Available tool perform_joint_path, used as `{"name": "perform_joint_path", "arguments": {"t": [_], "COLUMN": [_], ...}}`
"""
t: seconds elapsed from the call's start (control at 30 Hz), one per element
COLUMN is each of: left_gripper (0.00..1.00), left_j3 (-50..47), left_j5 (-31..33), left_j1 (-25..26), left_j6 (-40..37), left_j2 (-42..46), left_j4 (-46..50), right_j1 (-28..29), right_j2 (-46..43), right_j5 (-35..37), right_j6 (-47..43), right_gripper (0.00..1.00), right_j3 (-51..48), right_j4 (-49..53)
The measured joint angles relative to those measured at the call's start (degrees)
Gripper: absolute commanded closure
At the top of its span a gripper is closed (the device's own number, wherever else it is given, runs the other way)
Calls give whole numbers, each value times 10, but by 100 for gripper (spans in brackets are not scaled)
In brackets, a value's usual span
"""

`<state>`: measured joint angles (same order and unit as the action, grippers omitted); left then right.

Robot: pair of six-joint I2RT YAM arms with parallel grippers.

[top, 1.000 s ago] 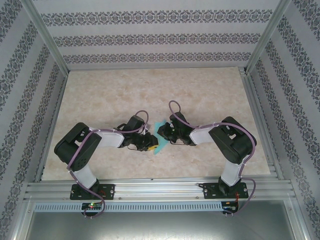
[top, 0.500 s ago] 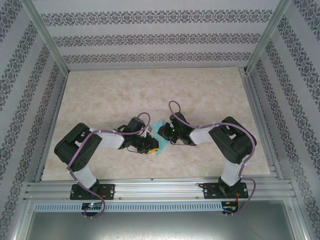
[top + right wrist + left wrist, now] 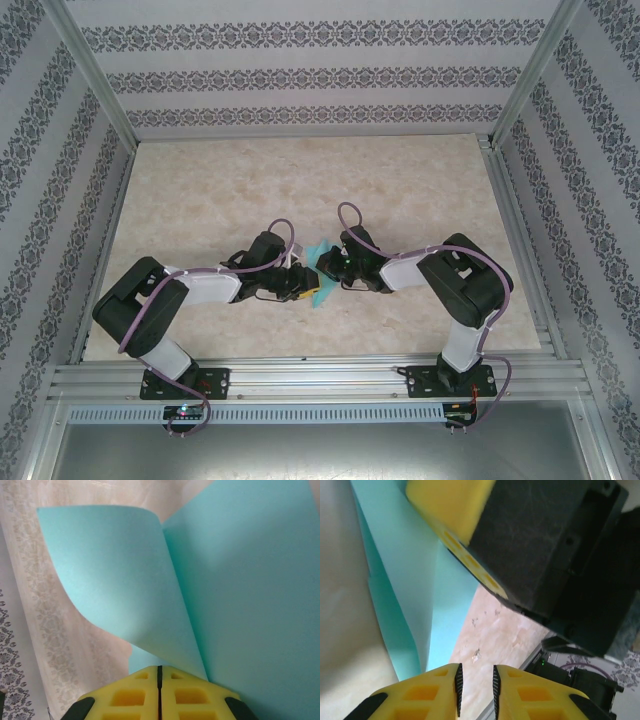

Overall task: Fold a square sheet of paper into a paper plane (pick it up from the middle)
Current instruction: Fourth fold the wing at the center of the table.

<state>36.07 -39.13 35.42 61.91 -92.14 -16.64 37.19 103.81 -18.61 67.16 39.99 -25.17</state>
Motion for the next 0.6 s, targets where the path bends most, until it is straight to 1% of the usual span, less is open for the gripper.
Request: {"name": "perform_joint_path", "arguments": {"t": [0.17, 0.3, 0.43, 0.6], "left_gripper": [72, 71, 71, 72], "left_j3": [6, 6, 6, 6], "left_j5": [20, 23, 24, 39], "left_j1": [0, 0, 0, 0], "left_j6": [16, 17, 20, 12], "left_j2": [-33, -47, -46, -34], "left_j4": [-27, -47, -71, -65], "right_j1": [-1, -1, -1, -1], "right_j2": [0, 0, 0, 0], "right_j5": [-1, -1, -1, -1], "right_j6": [0, 0, 0, 0], "right_gripper": [92, 92, 92, 92], "right_j3": [0, 0, 0, 0], "right_j4": [0, 0, 0, 0]}}
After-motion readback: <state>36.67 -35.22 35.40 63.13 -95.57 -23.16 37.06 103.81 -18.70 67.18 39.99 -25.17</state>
